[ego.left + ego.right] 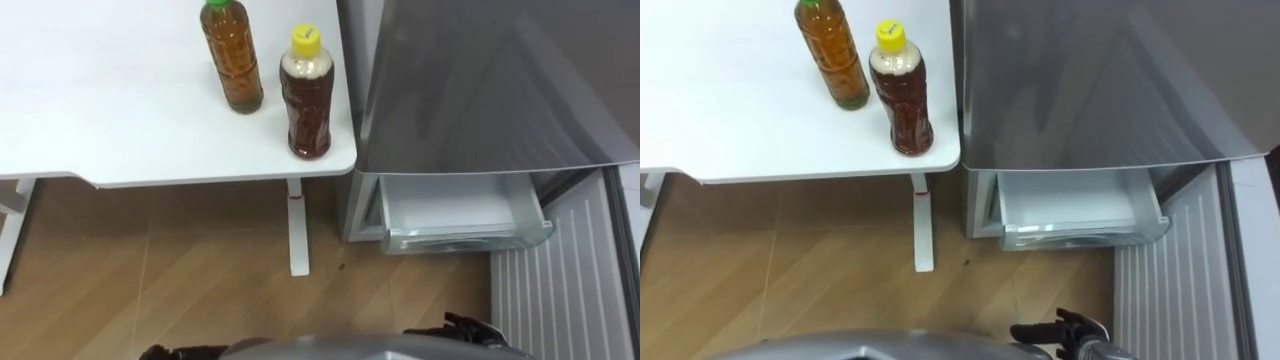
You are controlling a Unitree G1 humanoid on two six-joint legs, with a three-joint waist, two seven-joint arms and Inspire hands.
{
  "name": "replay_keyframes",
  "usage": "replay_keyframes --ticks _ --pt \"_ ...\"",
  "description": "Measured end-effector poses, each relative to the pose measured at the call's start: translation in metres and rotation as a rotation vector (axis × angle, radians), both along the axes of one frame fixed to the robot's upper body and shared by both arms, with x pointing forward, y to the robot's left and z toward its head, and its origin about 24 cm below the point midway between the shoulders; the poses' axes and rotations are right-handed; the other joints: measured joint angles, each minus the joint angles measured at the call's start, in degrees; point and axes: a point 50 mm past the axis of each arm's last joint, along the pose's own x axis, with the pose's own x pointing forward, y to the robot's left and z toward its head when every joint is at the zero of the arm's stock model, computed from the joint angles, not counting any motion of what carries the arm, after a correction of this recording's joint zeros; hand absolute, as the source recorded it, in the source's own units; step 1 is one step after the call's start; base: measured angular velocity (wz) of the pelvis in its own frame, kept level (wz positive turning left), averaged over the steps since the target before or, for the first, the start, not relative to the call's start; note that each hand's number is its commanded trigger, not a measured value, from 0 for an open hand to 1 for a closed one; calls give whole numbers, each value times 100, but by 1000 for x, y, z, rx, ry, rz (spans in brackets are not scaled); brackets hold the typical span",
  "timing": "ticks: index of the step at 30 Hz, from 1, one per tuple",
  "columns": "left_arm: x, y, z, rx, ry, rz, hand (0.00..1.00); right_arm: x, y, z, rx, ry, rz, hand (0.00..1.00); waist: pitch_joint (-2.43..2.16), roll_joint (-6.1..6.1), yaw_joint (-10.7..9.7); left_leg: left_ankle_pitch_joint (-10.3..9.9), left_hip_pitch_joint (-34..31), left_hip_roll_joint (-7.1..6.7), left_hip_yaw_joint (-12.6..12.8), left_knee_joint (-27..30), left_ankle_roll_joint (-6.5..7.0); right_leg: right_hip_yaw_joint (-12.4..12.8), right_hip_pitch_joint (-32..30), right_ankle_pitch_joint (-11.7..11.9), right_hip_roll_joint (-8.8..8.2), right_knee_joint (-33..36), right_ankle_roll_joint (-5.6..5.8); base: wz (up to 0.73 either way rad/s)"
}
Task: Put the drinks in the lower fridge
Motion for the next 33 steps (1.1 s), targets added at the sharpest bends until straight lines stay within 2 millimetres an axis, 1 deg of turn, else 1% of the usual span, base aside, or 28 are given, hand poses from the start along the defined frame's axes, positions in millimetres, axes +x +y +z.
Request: replay_keyframes --ticks 1,3,4,6,7,9,10,12,16,17,18,20,21,22,23,24,26,27,29,30,32,33 --pt "-2 1 0 -1 -13 52 0 0 -1 0 -6 -5 0 0 23 -17 47 0 33 1 8 -57 0 52 9 0 8 29 0 -14" --pt "3 3 2 1 -58 154 0 1 -1 0 -9 -10 -3 0 11 9 108 -1 28 -1 16 -71 0 81 -7 -1 10 26 0 -11" --pt "5 6 3 5 -85 216 0 -1 -1 0 -10 -11 -5 0 11 14 135 -1 31 -2 24 -71 0 94 -24 -1 9 24 0 0" --pt "10 12 7 18 -149 357 0 4 -1 1 -16 -30 27 0 9 23 150 0 29 -5 24 -34 1 51 -32 -1 5 27 0 0" --pt "12 14 8 19 -168 397 0 5 -1 2 -20 -34 40 0 10 22 150 0 28 -5 25 -35 1 51 -33 -1 5 27 0 0" --pt "26 20 15 20 -263 519 0 8 -1 2 -30 -35 81 0 9 28 163 1 36 -4 29 -37 2 98 -31 0 5 33 1 0" --pt "29 22 17 24 -288 541 0 8 -1 2 -32 -36 88 0 9 29 163 1 40 -3 36 -38 2 107 -30 0 5 36 1 0" --pt "45 28 25 69 -355 557 0 10 -2 3 -45 -53 115 0 5 61 161 0 29 0 34 -45 2 96 -16 0 11 42 1 0" --pt "62 38 38 148 -432 593 0 12 -4 5 -60 -78 140 0 -2 113 157 0 17 -2 34 -77 2 117 -22 0 16 44 0 -2" --pt "71 40 44 167 -465 602 0 11 -5 5 -65 -84 140 0 -1 126 163 1 16 -3 34 -71 2 103 -25 1 16 45 0 0" --pt "74 41 48 180 -484 609 0 11 -5 6 -68 -90 140 0 -1 136 175 1 12 -3 28 -68 2 91 -29 1 16 46 0 0" --pt "89 49 64 238 -574 634 0 11 -6 6 -82 -99 137 0 -12 163 217 1 1 -4 2 -43 2 12 -72 1 9 49 0 5" --pt "93 51 68 251 -596 643 0 10 -6 6 -86 -99 135 0 -18 161 227 1 -5 -6 -8 -44 2 -36 -74 1 4 49 0 6" --pt "100 55 77 286 -632 651 0 8 -7 6 -88 -98 130 0 -24 162 245 2 -5 -9 -33 -50 2 -85 -70 1 2 48 1 6" --pt "105 59 87 329 -670 652 0 5 -7 6 -89 -100 122 0 -33 147 252 2 20 -12 -44 -52 3 -58 -51 1 2 49 0 3" --pt "108 60 92 352 -688 649 0 5 -8 6 -90 -105 118 0 -34 156 281 3 40 -12 -45 -59 3 -43 -37 1 3 49 1 0" --pt "117 66 112 449 -775 631 0 4 -8 6 -87 -107 110 0 -40 161 301 3 54 -17 -46 -64 4 -29 -28 1 -1 44 1 0" --pt "120 67 118 466 -798 626 0 5 -8 6 -85 -107 111 0 -41 159 299 4 52 -20 -47 -60 4 -36 -28 1 -3 40 1 0" --pt "129 71 139 506 -892 625 0 5 -8 6 -83 -107 113 0 -42 158 284 4 41 -29 -65 -46 6 -45 -19 1 -8 40 1 0" --pt "131 71 144 520 -913 619 0 5 -8 6 -83 -108 114 0 -41 160 282 4 37 -30 -70 -44 6 -44 -14 1 -8 42 1 0" --pt "136 74 160 590 -980 586 0 5 -8 7 -84 -115 117 0 -37 168 287 6 31 -38 -82 -38 9 -29 -1 1 -10 45 1 -2" --pt "137 74 163 604 -994 581 0 5 -8 7 -84 -115 117 0 -34 176 285 6 34 -40 -87 -36 9 -28 1 1 -10 44 1 0"
